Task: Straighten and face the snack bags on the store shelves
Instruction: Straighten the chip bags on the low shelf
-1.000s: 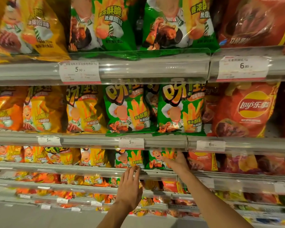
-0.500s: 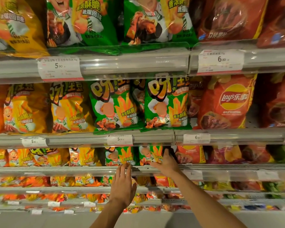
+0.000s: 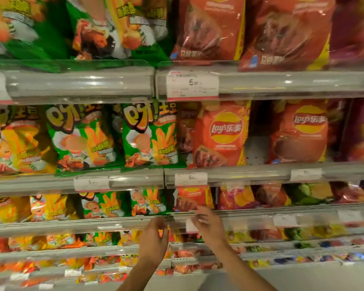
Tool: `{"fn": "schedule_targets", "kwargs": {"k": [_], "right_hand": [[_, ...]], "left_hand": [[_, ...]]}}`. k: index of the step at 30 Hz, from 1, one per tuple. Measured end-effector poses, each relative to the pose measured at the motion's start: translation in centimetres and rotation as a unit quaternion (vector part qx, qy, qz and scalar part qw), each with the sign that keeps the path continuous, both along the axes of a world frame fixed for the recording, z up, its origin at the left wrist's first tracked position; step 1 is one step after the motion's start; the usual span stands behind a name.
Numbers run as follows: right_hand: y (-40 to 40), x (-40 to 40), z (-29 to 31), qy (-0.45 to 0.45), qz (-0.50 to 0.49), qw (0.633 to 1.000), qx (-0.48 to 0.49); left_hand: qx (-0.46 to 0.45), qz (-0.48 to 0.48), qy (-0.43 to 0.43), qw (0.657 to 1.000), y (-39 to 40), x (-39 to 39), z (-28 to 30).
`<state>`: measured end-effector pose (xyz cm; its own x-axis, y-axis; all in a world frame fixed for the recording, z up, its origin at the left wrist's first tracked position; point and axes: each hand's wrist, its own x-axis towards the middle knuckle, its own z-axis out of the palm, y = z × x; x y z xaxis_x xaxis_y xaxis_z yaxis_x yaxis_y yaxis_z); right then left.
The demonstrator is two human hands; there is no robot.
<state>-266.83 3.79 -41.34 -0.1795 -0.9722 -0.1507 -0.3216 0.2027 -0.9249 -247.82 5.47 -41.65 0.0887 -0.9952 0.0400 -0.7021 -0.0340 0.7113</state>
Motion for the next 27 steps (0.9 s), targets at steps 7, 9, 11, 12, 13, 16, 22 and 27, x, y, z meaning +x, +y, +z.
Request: {"fn": "schedule_targets", "kwargs": {"k": [7,9,11,12,13,16,22,27], "right_hand": [[1.6,-15.1,-0.1,-0.005,-0.095,0.995,0.01],[1.5,-19.1,-0.2,-0.002,-0.112,0.994,0.009],[1.6,-22.5,-0.3,0.019,-0.126,0.992,0.005],[1.6,-24.1,-0.3,0.024,-0.136,0.99,0.0],[1.5,-25.5,-0.4,0.022,-0.145,0.989,-0.007],[1.1,-29.2,-0.6,0.007,-0.153,0.988,-0.016],[-0.6,-31.9,0.6,0.051,-0.098,0.993,-0.042],[-3.5,-31.5,1.9,0.105,-0.025,0.994,-0.034]], "left_hand": [[0.018,0.062,0.111,0.992,-0.9,-11.5,1.2],[0.024,0.087,0.121,0.989,-1.2,-14.5,1.5],[0.012,0.097,0.116,0.988,-1.5,-17.2,1.7],[0.009,0.1,0.112,0.989,-1.6,-18.5,1.7],[0.008,0.105,0.109,0.988,-1.6,-19.7,1.8],[0.003,0.137,0.124,0.983,-1.8,-22.9,2.1],[-0.011,0.155,0.06,0.986,-2.5,-25.3,2.3],[0.013,0.13,0.096,0.987,-4.0,-25.2,2.8]]}}
